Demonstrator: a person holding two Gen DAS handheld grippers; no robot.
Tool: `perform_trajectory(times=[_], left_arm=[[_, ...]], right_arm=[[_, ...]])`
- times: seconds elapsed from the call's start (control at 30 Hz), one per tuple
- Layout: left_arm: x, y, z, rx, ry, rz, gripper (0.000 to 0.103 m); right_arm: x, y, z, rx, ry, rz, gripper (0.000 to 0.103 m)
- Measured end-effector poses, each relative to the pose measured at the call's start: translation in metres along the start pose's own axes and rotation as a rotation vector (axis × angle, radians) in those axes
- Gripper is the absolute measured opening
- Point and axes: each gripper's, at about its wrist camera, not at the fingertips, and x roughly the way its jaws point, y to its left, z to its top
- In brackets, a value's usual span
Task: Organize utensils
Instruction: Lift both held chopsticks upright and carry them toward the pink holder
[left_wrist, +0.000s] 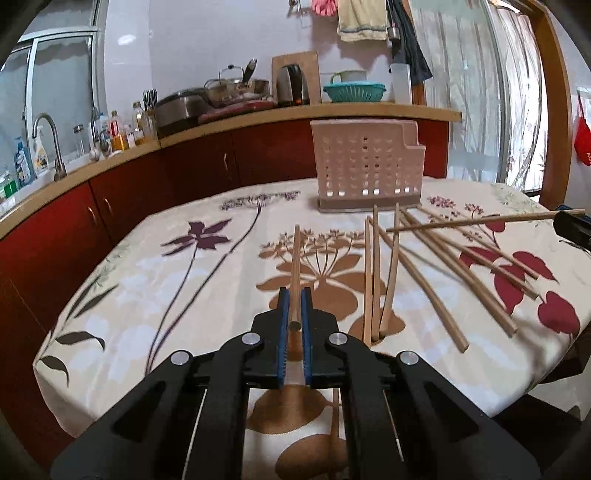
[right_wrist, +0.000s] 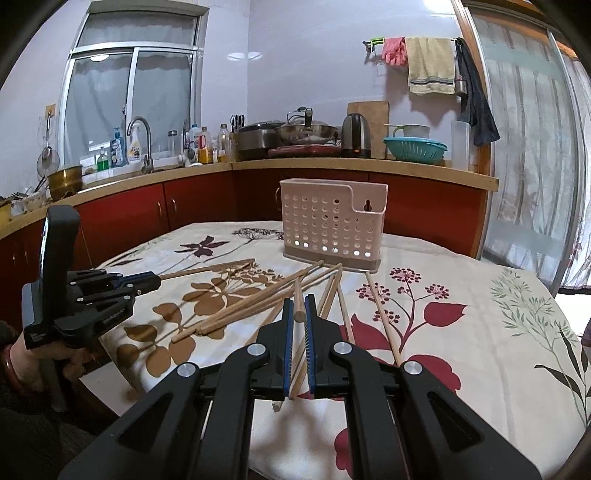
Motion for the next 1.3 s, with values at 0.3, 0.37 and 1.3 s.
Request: perform_trajectory(times=[0.3,0.37,1.3], left_arm=[[-0.023,0.009,0.024,-0.03,-0.063,0.004,0.007],[-0.028,0.012,0.029,-0.039,-0.075,0.007,0.007],[-0.042,0.038,0.082,-0.099,-0.042,-0.066,0.007]], right_arm=[[-0.013,-0.003,0.021,0.012,-0.044,-0.014,0.007],[-0.015,-0.005,0.025,0.019,-0.05,-0.015,0.007],[-0.01,-0.016,0.06,0.046,-0.102,-0.014,0.007]])
